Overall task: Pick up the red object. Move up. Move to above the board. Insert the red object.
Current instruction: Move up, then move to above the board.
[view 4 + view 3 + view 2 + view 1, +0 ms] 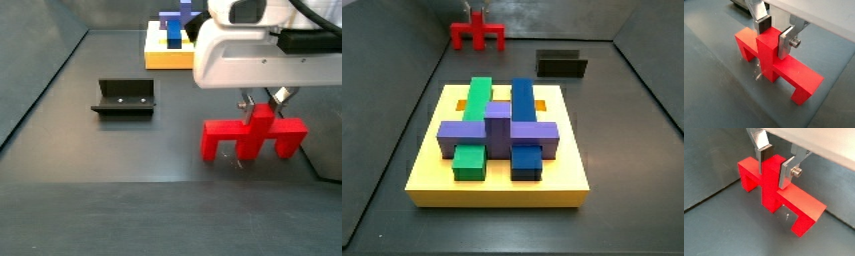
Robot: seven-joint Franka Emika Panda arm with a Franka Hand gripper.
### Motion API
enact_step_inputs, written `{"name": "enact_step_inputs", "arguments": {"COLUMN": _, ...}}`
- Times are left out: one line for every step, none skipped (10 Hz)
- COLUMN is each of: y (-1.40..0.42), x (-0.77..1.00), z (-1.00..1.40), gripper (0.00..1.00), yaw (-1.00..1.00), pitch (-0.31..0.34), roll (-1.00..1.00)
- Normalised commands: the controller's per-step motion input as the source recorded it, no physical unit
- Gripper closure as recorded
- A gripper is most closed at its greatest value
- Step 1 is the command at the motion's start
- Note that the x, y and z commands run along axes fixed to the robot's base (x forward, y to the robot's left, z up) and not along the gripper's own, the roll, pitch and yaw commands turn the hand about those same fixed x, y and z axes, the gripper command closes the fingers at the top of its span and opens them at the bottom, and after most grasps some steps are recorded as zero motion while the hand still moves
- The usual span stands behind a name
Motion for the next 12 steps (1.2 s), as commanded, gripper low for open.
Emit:
{"name": "enact_step_inputs", "arguments": {"y": 0.09, "x": -0.02, "z": 0.85, "gripper": 1.0, "yaw": 0.02, "pitch": -0.014, "roll": 0.01}}
{"name": "enact_step_inputs", "arguments": {"y": 0.06, "x": -0.07, "z": 0.62, "gripper": 1.0, "yaw": 0.01, "pitch": 0.018, "roll": 0.03}}
{"name": "enact_step_inputs", "arguments": {"y": 0.02, "x": -0.03, "z": 0.32, "gripper": 1.0, "yaw": 0.01, "pitch": 0.015, "roll": 0.06}}
{"name": "enact_step_inputs", "arguments": {"y": 0.0, "x": 0.0, "z": 1.4, "gripper": 1.0, "yaw": 0.0, "pitch": 0.0, "roll": 0.0}}
{"name": "enact_step_inputs", "arguments": {"y": -0.01, "x": -0.01, "z": 1.4, "gripper": 1.0, "yaw": 0.0, "pitch": 0.005, "roll": -0.03}}
{"name": "enact_step_inputs", "arguments": {"y": -0.02, "x": -0.06, "z": 1.4, "gripper": 1.0, "yaw": 0.01, "pitch": 0.033, "roll": 0.0}}
{"name": "enact_step_inputs", "arguments": {"y": -0.01, "x": -0.02, "z": 1.4, "gripper": 1.0, "yaw": 0.01, "pitch": 0.015, "roll": 0.02}}
{"name": "enact_step_inputs", "arguments": {"y": 0.01, "x": 0.04, "z": 0.95, "gripper": 1.0, "yaw": 0.0, "pitch": 0.07, "roll": -0.01}}
{"name": "enact_step_inputs", "arguments": {"y": 0.0, "x": 0.04, "z": 0.59, "gripper": 1.0, "yaw": 0.0, "pitch": 0.094, "roll": 0.0}}
{"name": "enact_step_inputs", "arguments": {"y": 0.0, "x": 0.04, "z": 0.25, "gripper": 1.0, "yaw": 0.01, "pitch": 0.069, "roll": 0.01}}
{"name": "enact_step_inputs", "arguments": {"y": 0.0, "x": 0.03, "z": 0.19, "gripper": 1.0, "yaw": 0.0, "pitch": 0.061, "roll": 0.0}}
{"name": "enact_step_inputs", "arguments": {"y": -1.4, "x": 0.34, "z": 0.14, "gripper": 1.0, "yaw": -0.18, "pitch": 0.219, "roll": -0.07}}
